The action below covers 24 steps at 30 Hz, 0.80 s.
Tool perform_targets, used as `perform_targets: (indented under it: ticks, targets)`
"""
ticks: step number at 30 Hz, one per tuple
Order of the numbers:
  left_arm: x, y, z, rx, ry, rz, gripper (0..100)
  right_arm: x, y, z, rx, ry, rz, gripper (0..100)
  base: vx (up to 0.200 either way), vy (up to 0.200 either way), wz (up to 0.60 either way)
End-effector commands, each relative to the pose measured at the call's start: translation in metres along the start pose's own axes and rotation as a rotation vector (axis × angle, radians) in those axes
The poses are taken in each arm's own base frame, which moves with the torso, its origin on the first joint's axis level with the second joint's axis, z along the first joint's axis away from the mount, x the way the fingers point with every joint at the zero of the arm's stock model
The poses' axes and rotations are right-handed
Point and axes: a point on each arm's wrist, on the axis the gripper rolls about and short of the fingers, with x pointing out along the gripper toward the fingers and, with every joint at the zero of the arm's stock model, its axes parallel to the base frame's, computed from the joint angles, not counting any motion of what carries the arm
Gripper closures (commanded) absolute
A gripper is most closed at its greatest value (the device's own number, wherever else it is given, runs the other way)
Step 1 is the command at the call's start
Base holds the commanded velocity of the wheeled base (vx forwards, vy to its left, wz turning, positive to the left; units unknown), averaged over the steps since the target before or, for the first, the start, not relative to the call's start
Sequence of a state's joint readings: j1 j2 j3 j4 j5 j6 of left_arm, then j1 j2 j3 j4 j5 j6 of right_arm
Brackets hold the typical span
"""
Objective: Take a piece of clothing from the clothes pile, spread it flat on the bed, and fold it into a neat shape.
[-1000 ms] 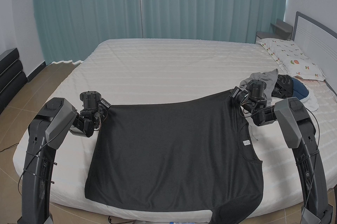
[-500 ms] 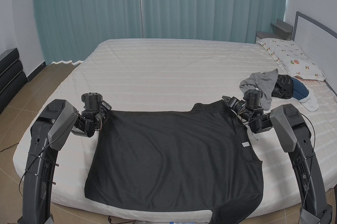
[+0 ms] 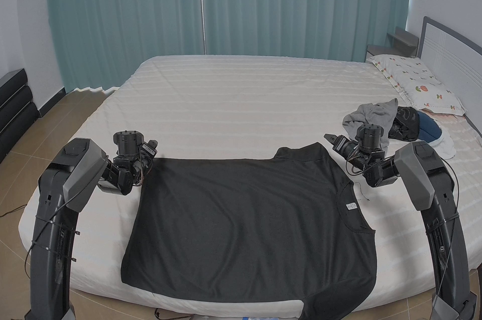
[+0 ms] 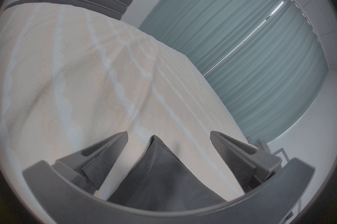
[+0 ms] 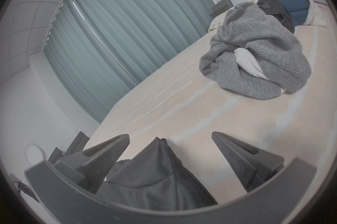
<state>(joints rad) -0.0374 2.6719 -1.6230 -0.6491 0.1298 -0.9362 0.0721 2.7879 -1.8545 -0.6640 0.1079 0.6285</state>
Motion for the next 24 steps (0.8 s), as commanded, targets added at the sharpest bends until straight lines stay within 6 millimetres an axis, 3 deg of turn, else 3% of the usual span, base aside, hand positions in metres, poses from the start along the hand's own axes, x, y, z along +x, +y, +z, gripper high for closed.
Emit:
perform_targets:
  ticks: [1, 12, 13, 24]
  targets:
    - [-0.014, -0.011, 0.012, -0.014, -0.012, -0.022, 0, -0.004, 0.002, 0.0, 0.003, 0.028, 0.001, 0, 0.0, 0.0, 0.0]
    - [-0.016, -0.01, 0.014, -0.02, -0.013, -0.017, 0, 0.004, -0.006, -0.03, 0.003, 0.128, -0.007, 0, 0.0, 0.0, 0.0]
    - [-0.016, -0.01, 0.014, -0.02, -0.013, -0.017, 0, 0.005, -0.006, -0.029, 0.004, 0.13, -0.009, 100, 0.0, 0.0, 0.0]
    - [-0.016, -0.009, 0.015, -0.022, -0.014, -0.015, 0, 0.004, -0.013, -0.018, 0.01, 0.094, -0.027, 100, 0.0, 0.0, 0.0]
